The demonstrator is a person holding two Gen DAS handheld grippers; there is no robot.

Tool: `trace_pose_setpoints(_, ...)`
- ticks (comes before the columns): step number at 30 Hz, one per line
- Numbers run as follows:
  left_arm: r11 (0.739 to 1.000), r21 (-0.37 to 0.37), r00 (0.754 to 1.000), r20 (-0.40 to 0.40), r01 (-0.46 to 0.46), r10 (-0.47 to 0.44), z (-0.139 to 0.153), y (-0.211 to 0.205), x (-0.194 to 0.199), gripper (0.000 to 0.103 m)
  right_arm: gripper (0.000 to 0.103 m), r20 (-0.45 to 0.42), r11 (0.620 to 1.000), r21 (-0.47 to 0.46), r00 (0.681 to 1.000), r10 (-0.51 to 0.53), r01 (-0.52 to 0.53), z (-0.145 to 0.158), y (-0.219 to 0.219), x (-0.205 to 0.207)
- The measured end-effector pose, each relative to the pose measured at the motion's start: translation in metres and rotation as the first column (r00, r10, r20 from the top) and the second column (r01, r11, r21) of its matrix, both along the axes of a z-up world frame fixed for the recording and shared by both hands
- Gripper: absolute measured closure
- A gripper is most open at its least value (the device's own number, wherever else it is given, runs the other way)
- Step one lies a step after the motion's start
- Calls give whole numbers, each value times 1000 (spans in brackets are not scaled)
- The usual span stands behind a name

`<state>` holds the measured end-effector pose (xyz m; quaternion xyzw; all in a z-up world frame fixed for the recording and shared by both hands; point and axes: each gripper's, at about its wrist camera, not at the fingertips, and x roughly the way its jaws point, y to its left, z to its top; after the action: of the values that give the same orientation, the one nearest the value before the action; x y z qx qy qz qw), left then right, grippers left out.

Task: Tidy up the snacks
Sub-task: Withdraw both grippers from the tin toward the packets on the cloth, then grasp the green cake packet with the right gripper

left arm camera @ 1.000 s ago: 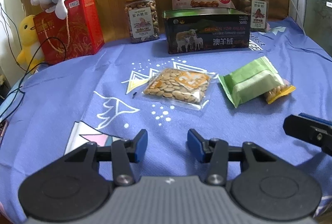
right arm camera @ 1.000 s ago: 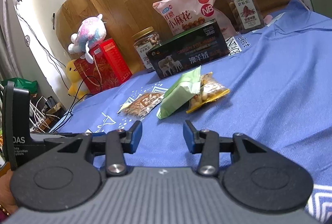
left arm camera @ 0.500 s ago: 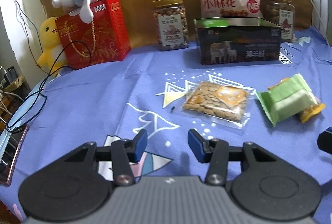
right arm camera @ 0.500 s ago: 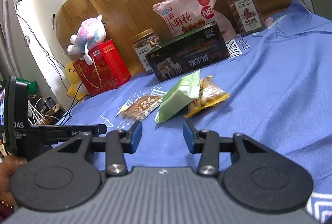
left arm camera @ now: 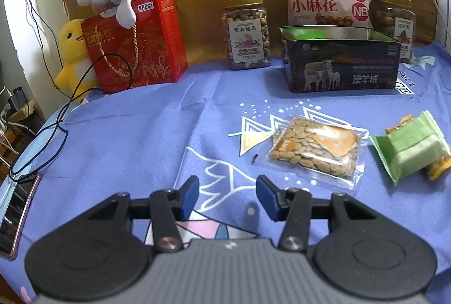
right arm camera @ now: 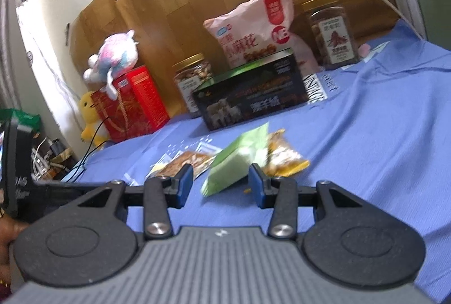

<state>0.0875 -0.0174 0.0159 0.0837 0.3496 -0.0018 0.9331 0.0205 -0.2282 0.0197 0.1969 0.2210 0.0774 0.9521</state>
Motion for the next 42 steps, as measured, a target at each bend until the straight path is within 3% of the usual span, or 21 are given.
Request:
trace_pose_setpoints(6, 1000, -12, 1000, 0, -8, 8, 0, 5, 7, 57, 57, -9, 1000, -13, 1000, -26, 26, 2, -7, 18)
trace_pose_setpoints(12, 1000, -20, 1000, 2, -17, 17, 1, 10, 11, 57, 58, -60, 1000, -25, 998, 12, -14, -4, 0, 36)
trace_pose_setpoints(17, 999, -29, 1000, -1, -26, 26, 0, 15, 14, 57, 81, -43, 995, -81, 998, 51, -55, -1, 13, 39)
trace_pose_setpoints(21, 999, -35, 1000, -5, -25, 25, 0, 16, 16, 57, 84, -39, 988, -99, 992, 118, -121, 3, 26, 41)
trace_pose_setpoints(25, 997, -79, 1000, -14, -4, 3, 1, 19, 16, 56, 80, -60, 978, -87, 981, 185, -190, 3, 37, 41)
trace_pose_setpoints(27, 990, -138, 999, -22, 35, -38, 4, 21, 15, 56, 67, -35, 982, -109, 988, 152, -155, 8, 31, 36)
trace_pose_setpoints(30, 954, -270, 988, -42, 133, -149, 8, 21, 17, 54, 54, -19, 982, -154, 994, 106, -107, 11, 21, 31)
trace_pose_setpoints(32, 929, -323, 978, -43, 178, -203, 10, 16, 18, 54, 53, -32, 977, -186, 994, 104, -108, 7, 19, 30)
trace_pose_setpoints(38, 918, -306, 960, -38, 253, -278, 9, -9, 17, 54, 53, -122, 956, -196, 973, 196, -218, -8, 30, 35)
trace_pose_setpoints(42, 917, -300, 956, -45, 264, -290, 7, -13, 20, 54, 53, -87, 943, -225, 969, 230, -244, -4, 35, 28)
